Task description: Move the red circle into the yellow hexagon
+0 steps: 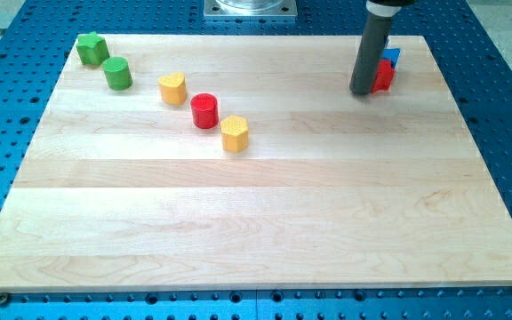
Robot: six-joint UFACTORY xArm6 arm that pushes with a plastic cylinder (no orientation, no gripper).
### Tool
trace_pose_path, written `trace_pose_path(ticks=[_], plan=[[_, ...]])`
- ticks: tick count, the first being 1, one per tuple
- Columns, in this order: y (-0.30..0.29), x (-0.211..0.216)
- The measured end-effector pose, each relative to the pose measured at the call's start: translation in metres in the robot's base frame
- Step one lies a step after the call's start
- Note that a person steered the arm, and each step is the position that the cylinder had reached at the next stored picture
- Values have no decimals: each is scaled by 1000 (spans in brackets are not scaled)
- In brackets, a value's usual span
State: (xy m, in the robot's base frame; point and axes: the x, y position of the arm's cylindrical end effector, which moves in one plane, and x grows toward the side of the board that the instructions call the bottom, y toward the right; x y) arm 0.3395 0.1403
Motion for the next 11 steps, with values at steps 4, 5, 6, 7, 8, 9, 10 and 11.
trace_pose_path(ticks=[4,5,6,7,8,9,10,11], plan=[[-188,161],[-191,152],[-211,152],[-218,152],[-223,149],[-221,105],[-126,66],[-39,56]])
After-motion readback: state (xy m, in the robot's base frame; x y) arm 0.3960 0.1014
